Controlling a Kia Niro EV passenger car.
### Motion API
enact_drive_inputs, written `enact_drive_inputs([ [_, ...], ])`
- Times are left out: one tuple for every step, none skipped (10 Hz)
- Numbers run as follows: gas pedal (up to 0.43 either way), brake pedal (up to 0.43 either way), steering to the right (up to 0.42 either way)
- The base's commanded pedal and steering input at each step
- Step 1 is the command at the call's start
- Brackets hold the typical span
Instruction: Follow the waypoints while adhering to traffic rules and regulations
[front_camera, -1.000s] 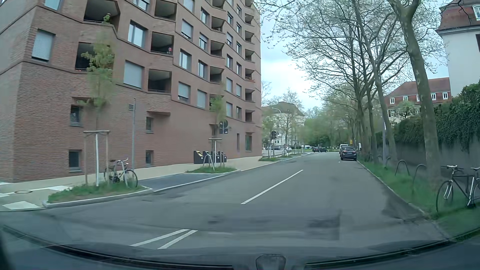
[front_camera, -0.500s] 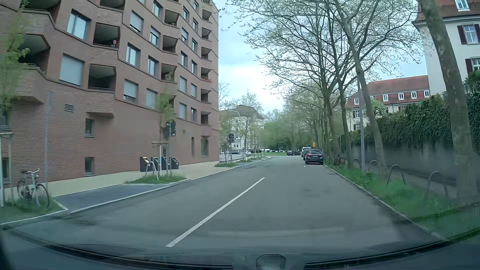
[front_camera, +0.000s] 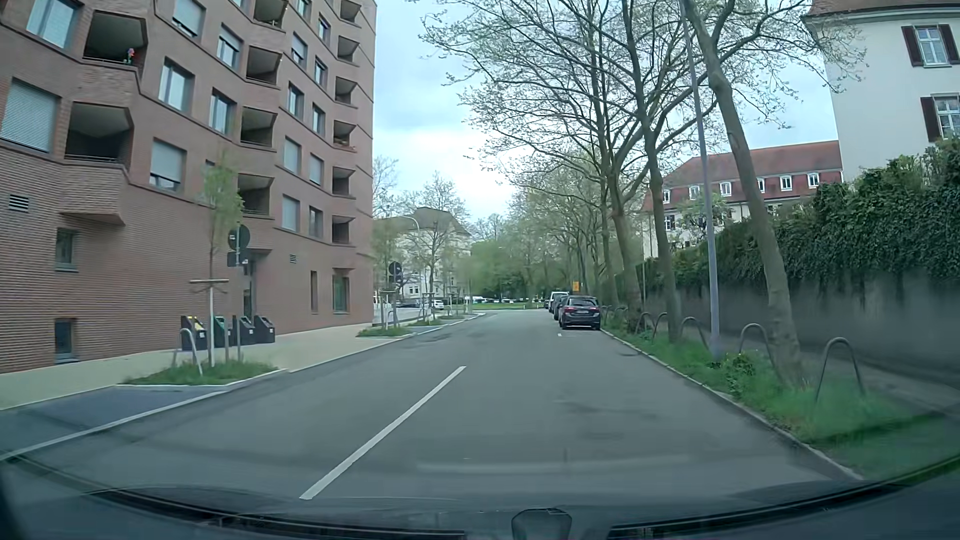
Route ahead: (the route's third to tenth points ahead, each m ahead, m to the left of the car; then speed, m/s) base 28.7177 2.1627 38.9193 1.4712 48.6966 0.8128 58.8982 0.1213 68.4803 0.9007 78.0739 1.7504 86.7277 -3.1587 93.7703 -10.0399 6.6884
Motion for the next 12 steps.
enact_drive_inputs([
  [0.248, 0.000, 0.065],
  [0.248, 0.000, 0.050],
  [0.248, 0.000, 0.037],
  [0.248, 0.000, 0.025],
  [0.248, 0.000, 0.014],
  [0.248, 0.000, 0.009],
  [0.248, 0.000, 0.008],
  [0.248, 0.000, 0.007],
  [0.248, 0.000, 0.007],
  [0.248, 0.000, 0.006],
  [0.248, 0.000, 0.002],
  [0.248, 0.000, 0.001],
])
